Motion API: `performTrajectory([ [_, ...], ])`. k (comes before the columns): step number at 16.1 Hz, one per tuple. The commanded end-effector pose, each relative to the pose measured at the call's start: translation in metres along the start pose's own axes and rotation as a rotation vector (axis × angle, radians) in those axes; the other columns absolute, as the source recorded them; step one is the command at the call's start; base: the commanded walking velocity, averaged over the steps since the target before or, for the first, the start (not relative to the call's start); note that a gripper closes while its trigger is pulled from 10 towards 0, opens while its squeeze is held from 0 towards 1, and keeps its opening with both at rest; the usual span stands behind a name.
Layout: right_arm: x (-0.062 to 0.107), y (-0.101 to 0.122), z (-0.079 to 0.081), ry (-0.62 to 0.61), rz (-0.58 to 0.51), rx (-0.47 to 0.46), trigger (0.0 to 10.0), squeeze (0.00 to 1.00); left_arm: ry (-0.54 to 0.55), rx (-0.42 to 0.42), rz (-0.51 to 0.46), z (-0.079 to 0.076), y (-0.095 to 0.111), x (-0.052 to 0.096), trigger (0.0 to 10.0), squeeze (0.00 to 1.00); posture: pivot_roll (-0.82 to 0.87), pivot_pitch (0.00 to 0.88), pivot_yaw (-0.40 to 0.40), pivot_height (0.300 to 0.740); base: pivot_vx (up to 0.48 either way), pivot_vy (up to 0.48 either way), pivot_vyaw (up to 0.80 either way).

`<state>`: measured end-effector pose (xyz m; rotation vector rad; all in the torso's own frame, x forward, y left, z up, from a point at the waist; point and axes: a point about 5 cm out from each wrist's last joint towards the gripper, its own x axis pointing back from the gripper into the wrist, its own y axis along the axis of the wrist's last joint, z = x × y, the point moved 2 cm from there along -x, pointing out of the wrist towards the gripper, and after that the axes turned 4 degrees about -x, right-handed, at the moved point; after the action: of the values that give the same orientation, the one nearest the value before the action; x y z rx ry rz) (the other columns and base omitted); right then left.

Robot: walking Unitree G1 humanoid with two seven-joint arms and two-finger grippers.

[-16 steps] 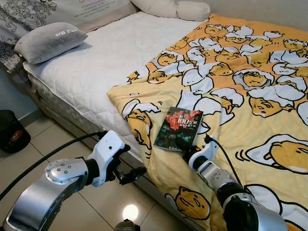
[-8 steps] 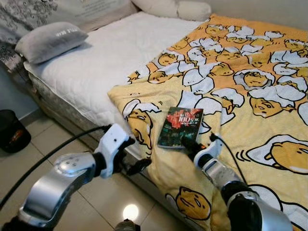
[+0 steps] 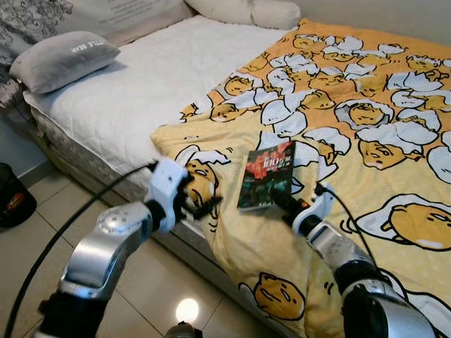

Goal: Clean up the room

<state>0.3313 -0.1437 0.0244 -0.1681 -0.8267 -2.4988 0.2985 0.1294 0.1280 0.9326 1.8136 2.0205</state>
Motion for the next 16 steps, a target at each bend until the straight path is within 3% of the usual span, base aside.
performTrajectory([
  [1,-0.002,0.012,0.011,0.062,-0.028,0.027,0.0,0.0,0.038,0.017,-0.029,0.009,0.006,0.002,10.0,1.0,0.06,0.0,0.048,0.74,0.0,0.0,0.0],
  [4,0.015,0.049,0.044,0.285,-0.114,0.059,0.0,0.0,0.019,0.471,-0.416,0.034,0.037,0.007,10.0,1.0,0.04,0.0,0.057,0.74,0.0,0.0,0.0],
  [6,0.023,0.06,0.066,0.394,-0.139,0.072,0.0,0.0,-0.084,0.68,-0.585,0.043,0.045,0.013,10.0,1.0,0.03,0.0,0.063,0.74,0.0,0.0,0.0],
  [8,0.03,0.067,0.091,0.507,-0.154,0.072,0.0,0.0,-0.186,0.834,-0.672,0.049,0.047,0.016,10.0,1.0,0.03,0.0,0.068,0.74,0.0,0.0,0.0],
  [10,0.036,0.065,0.114,0.604,-0.139,0.066,0.0,0.0,-0.288,0.947,-0.696,0.049,0.044,0.014,10.0,1.0,0.03,0.0,0.071,0.74,0.0,0.0,0.0],
  [13,0.039,0.056,0.129,0.662,-0.103,0.035,0.0,0.0,-0.402,1.001,-0.673,0.043,0.042,0.008,10.0,1.0,0.04,0.0,0.069,0.74,0.0,0.0,0.0],
  [14,0.04,0.053,0.133,0.681,-0.093,0.024,0.0,0.0,-0.392,1.008,-0.65,0.044,0.039,0.005,10.0,0.73,0.04,0.0,0.068,0.74,0.0,0.0,0.0],
  [15,0.044,0.047,0.139,0.717,-0.065,0.02,0.0,0.0,-0.372,1.034,-0.62,0.046,0.034,-0.001,10.0,0.38,0.04,0.0,0.068,0.74,0.0,0.0,0.0],
  [16,0.046,0.042,0.142,0.737,-0.041,0.02,0.0,0.0,-0.382,1.053,-0.624,0.047,0.033,-0.003,10.0,0.29,0.04,0.0,0.068,0.74,0.0,0.0,0.0],
])
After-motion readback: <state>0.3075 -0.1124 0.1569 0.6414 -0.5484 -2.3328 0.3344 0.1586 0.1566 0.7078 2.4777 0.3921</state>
